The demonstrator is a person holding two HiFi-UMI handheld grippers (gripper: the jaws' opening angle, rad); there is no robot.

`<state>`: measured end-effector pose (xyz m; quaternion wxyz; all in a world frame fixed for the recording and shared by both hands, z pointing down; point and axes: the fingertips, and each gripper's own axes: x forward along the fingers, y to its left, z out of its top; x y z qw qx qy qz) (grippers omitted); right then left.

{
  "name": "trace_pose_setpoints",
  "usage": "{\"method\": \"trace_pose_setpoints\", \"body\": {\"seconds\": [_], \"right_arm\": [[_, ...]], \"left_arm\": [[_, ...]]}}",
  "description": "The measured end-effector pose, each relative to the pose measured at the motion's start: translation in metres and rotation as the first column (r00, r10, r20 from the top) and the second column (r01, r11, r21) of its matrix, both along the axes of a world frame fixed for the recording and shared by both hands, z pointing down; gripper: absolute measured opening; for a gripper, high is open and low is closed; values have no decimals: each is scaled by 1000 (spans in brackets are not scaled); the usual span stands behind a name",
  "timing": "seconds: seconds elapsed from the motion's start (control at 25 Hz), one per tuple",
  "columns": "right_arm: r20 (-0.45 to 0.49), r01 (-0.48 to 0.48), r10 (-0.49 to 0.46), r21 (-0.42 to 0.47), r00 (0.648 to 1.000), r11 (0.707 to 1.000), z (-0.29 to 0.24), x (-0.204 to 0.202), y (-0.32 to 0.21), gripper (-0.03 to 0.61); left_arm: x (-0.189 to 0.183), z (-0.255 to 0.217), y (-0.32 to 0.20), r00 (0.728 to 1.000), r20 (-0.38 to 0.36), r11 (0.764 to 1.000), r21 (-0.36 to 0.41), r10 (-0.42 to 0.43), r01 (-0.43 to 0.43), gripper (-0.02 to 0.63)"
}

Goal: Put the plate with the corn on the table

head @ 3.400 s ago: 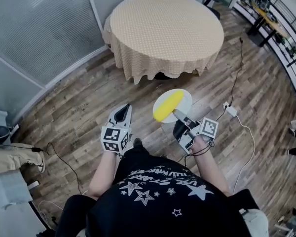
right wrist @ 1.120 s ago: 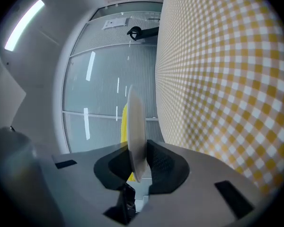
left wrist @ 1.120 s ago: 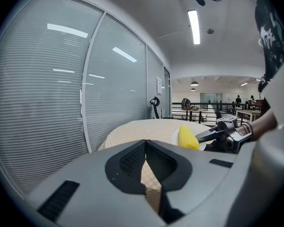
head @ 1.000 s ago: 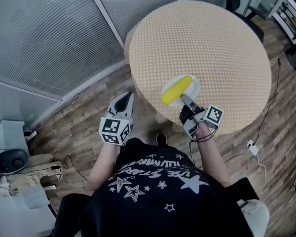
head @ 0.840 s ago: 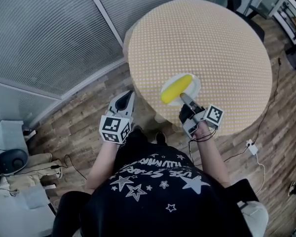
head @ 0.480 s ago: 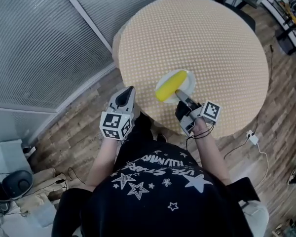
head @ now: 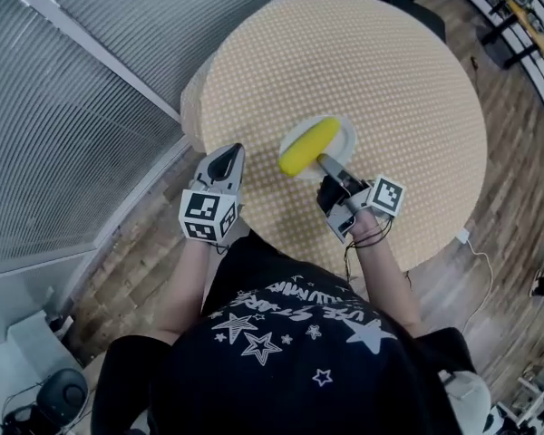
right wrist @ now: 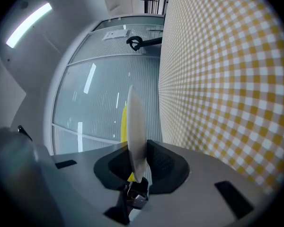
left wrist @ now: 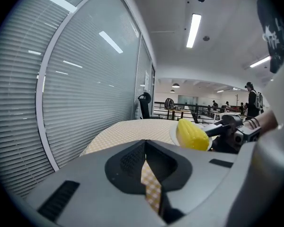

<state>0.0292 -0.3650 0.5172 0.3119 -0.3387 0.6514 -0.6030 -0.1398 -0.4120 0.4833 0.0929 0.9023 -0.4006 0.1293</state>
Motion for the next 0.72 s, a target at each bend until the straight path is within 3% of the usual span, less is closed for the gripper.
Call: {"method": "trace_pose_setpoints", "body": {"seconds": [0.2, 0.4, 0.72], "right_arm": [[18, -65, 65, -3, 998, 998, 1, -3, -49, 64], [-23, -82, 82, -17, 996, 996, 19, -8, -100, 64], [-37, -94, 91, -86, 995, 992, 70, -16, -176, 64]], "left_arm": [[0, 5, -59, 998, 6, 998, -5, 59, -59, 8], [5, 19, -111, 993, 29, 994, -4, 111, -111, 8], [23, 65, -188, 991, 0, 989, -52, 137, -137, 8]]}}
